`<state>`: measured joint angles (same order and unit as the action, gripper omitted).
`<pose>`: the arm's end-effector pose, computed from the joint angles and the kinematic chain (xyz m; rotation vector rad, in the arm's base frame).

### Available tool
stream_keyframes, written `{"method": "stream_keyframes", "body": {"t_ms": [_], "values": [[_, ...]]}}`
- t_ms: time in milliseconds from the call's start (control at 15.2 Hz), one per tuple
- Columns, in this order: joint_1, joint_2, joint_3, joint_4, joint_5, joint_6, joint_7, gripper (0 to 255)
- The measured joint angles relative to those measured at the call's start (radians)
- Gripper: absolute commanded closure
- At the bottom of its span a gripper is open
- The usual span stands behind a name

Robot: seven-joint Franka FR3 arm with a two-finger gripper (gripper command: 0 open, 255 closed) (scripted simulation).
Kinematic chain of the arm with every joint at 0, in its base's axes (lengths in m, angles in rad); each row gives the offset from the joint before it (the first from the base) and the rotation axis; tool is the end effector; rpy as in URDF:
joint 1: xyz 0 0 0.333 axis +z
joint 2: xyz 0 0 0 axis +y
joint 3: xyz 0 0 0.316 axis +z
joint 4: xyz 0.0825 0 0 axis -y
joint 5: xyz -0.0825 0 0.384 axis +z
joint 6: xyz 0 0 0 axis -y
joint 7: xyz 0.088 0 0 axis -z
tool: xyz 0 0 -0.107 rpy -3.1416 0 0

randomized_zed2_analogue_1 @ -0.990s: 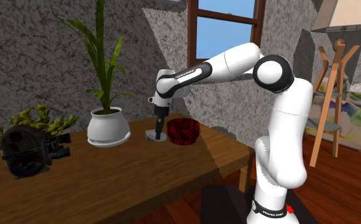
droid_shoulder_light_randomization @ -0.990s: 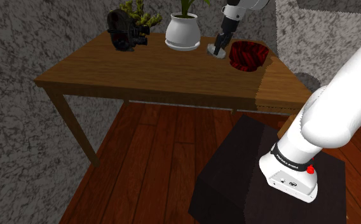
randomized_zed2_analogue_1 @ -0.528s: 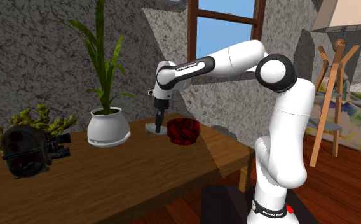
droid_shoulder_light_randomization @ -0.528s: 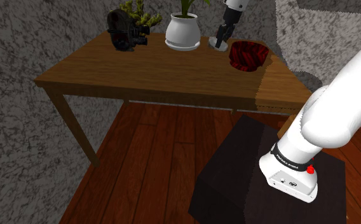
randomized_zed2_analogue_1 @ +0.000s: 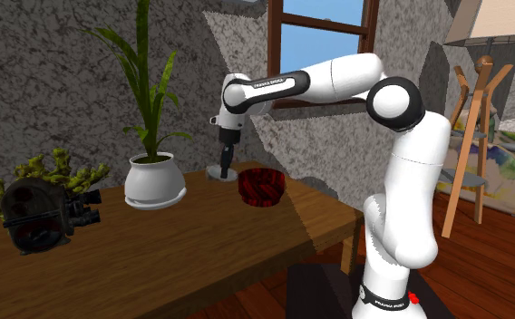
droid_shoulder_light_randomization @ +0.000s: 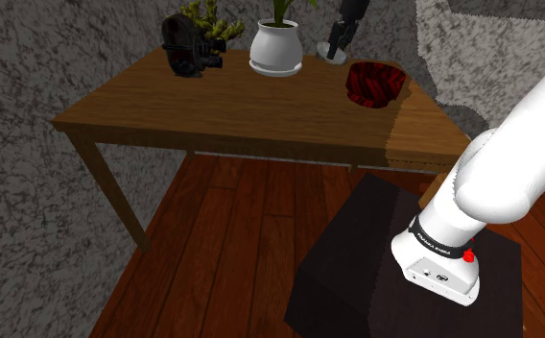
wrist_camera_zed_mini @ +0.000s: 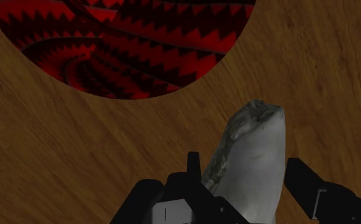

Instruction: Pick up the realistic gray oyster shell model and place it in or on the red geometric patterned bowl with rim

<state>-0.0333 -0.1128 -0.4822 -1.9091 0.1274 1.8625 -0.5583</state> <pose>0.4672 -0.2645 0.5439 -3.0110 -0.0159 -0.2031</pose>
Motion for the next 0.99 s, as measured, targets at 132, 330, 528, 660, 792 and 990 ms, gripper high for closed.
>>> {"method": "stream_keyframes", "body": {"t_ms": [132,330,528,660,792,990], "values": [[0.000,-0.003,0.000,0.023,-0.002,-0.026,0.004,255],[0.000,-0.001,0.001,0.064,-0.002,-0.064,0.010,255],[-0.001,0.000,-0.001,0.108,-0.003,-0.107,0.013,255],[0.000,0.008,-0.001,0.142,0.000,-0.134,0.016,255],[-0.005,0.001,-0.007,0.150,-0.004,-0.150,0.007,255],[-0.027,-0.050,-0.028,0.113,-0.029,-0.163,-0.029,255]]}}
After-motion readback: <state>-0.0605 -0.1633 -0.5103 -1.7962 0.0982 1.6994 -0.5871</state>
